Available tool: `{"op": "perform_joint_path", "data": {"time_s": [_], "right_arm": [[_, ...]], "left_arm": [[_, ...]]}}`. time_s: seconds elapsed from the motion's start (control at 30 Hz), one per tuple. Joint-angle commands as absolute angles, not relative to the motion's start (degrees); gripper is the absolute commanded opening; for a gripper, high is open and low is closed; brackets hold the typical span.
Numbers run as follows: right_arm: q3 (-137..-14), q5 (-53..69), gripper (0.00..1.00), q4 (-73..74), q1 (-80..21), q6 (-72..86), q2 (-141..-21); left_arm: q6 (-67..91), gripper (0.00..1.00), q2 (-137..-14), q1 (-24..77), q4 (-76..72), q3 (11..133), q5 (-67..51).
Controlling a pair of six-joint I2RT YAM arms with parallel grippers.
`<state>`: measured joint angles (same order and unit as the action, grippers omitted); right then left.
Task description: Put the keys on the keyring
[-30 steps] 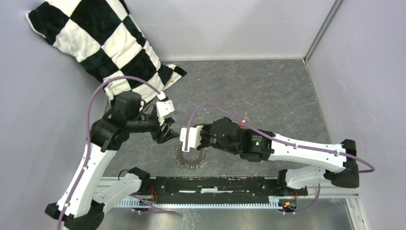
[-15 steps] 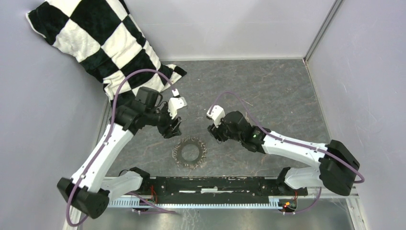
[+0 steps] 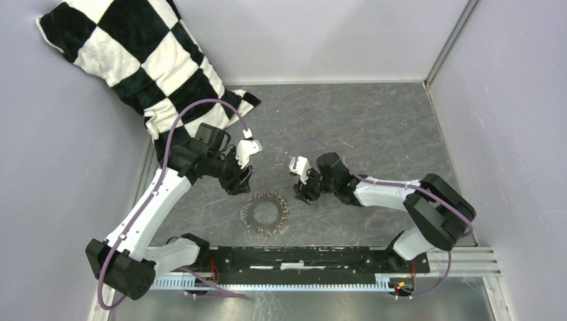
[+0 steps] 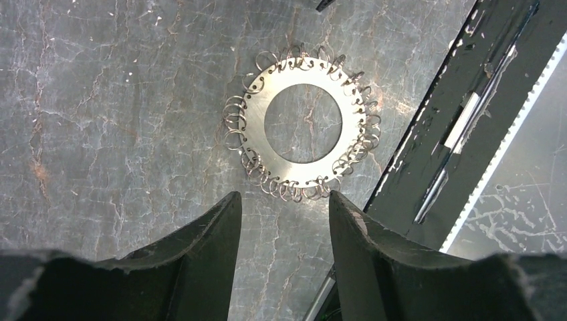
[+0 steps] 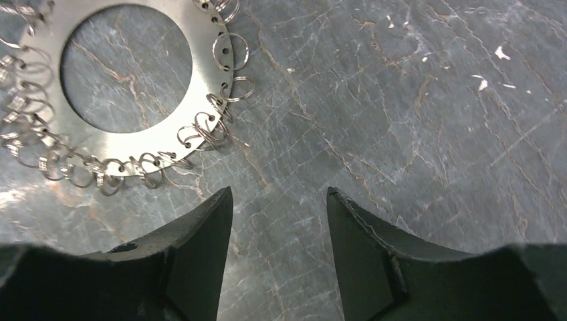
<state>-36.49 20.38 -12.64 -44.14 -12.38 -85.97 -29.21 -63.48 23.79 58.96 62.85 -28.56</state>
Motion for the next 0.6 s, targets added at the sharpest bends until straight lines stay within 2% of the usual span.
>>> {"op": "perform_joint_path", "data": {"time_s": [0.0,0.2,0.33,0.57], "right_arm": [[-38.18,22.95,0.61,-18.92,-44.37,-20.52,-90.18],[-37.62,26.46,0.61,-23.85,-44.41,-25.46,-93.75],[-39.79,31.11,0.54,-23.25,-44.39,-28.48,-96.07],[-40.16,35.16,0.49,-22.92,-46.15,-30.50,-98.68]], "left_arm": [[-32.67,0.57,-61.47,23.47,59.72,62.45,-28.02],[-32.38,0.57,-60.30,23.48,59.49,62.23,-28.54],[-31.52,0.58,-60.55,23.47,59.24,62.69,-28.68],[-31.38,0.58,-60.56,23.47,59.24,63.44,-28.05]]}}
